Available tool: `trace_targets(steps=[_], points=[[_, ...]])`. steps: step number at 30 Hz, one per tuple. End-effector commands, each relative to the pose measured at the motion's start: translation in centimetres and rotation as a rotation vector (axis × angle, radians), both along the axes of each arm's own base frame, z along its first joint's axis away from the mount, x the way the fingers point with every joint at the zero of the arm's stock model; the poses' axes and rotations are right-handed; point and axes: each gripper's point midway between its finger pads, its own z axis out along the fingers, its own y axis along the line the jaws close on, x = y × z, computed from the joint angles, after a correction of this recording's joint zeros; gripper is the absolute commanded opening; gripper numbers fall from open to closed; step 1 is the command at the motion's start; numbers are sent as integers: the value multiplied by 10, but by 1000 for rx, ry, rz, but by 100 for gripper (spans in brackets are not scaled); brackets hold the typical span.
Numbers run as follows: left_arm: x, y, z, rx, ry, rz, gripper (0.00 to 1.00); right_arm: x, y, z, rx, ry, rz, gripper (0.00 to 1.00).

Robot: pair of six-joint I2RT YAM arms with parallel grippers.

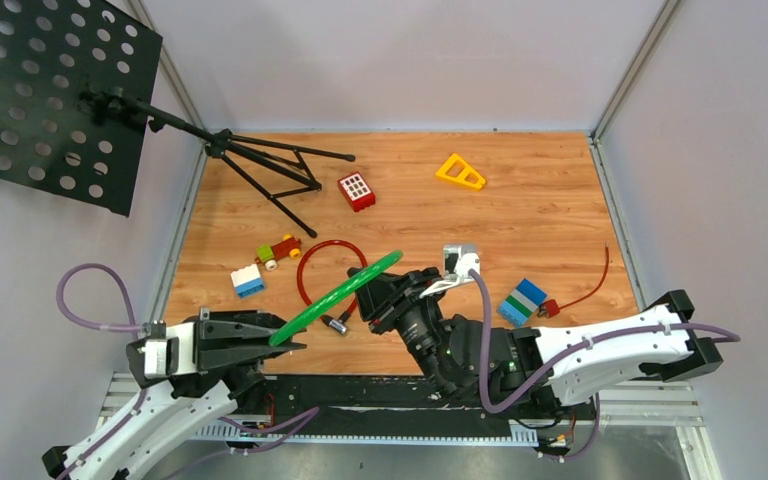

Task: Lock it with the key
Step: Lock the lock.

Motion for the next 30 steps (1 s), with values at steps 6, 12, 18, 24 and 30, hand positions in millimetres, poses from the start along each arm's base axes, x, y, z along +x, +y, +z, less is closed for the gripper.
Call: trace_targets(steps=[6, 12, 18, 24, 30], points=[[87, -31, -27, 200, 219, 325, 0, -73, 40, 13, -108, -157, 324, 2], [112, -35, -40, 276, 250, 437, 18, -61, 26, 30, -146, -216, 261, 2], [136, -45, -58, 349, 307, 503, 21, -49, 7, 28, -202, -256, 209, 2], [140, -58, -65, 377, 307, 461, 18, -35, -8, 27, -295, -319, 133, 1], [143, -66, -72, 402, 314, 444, 18, -23, -19, 32, -353, -368, 82, 2]])
